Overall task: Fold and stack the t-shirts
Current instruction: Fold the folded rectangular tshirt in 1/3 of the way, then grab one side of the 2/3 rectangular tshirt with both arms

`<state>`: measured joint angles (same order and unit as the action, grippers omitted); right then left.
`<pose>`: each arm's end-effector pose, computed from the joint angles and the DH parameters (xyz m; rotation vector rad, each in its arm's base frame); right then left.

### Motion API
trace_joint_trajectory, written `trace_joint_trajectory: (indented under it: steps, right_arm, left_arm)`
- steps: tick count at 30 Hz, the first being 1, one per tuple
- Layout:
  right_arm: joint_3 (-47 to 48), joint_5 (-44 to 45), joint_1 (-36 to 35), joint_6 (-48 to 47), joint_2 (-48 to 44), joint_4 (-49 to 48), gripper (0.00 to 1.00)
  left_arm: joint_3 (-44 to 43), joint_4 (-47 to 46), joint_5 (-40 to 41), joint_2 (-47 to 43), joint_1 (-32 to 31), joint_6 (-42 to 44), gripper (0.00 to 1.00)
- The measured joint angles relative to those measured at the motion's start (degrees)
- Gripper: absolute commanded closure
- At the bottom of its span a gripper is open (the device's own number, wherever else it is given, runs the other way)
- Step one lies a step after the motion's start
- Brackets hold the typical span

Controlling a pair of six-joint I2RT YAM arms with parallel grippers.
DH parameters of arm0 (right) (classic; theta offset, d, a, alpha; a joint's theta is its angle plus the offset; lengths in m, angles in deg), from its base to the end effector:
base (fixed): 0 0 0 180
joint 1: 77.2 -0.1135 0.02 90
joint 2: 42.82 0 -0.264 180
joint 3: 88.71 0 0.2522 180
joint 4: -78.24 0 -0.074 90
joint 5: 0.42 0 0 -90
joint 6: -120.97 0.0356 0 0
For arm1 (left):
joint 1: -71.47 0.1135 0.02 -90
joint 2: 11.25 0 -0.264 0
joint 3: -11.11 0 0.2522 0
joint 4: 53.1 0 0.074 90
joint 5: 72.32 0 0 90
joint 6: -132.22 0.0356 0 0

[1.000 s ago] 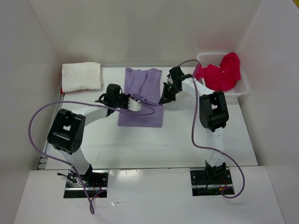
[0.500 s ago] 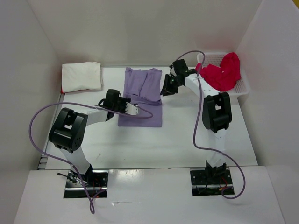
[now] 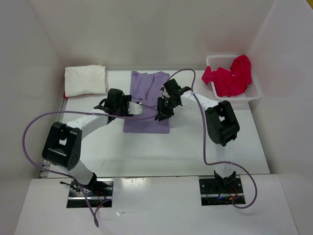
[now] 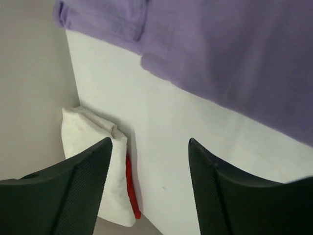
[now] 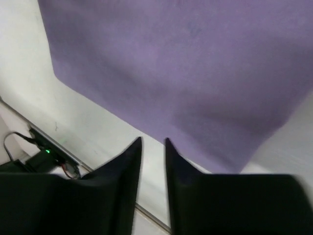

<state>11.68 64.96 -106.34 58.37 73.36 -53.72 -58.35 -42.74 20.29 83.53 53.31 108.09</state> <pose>0.3649 0.2204 0.1863 -0.1858 2.8165 0.8521 0.3416 -0.1103 0.2048 1.4803 1.6823 0.5116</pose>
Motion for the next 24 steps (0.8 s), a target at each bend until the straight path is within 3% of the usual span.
trace_joint_trajectory:
  steps: [3,8,11,15,22,24]
  right_arm:
    - [-0.9,1.1,1.5,0.8,-1.0,-0.8,0.43]
    - [-9.6,3.3,3.4,2.4,-6.3,-1.1,0.37]
    - [-15.5,3.7,3.4,4.0,-8.4,-1.4,0.36]
    - [-19.6,3.5,3.4,5.9,-8.7,-1.9,0.36]
    - [-20.7,3.2,3.4,7.3,-9.3,-4.3,0.36]
    - [-20.9,3.2,3.4,7.5,-9.3,-4.6,0.33]
  left_arm:
    - [0.2,10.9,-3.8,-6.6,-0.9,5.0,0.16]
    - [3.6,27.7,-9.2,-13.5,-5.3,13.8,0.09]
    - [8.0,31.6,-10.0,-12.8,-9.1,14.8,0.11]
    - [9.6,31.9,-10.0,-9.1,-9.9,13.2,0.21]
    - [9.4,23.8,-8.2,-6.9,-9.8,10.1,0.28]
    - [9.4,21.9,-7.5,-6.3,-9.8,9.7,0.36]
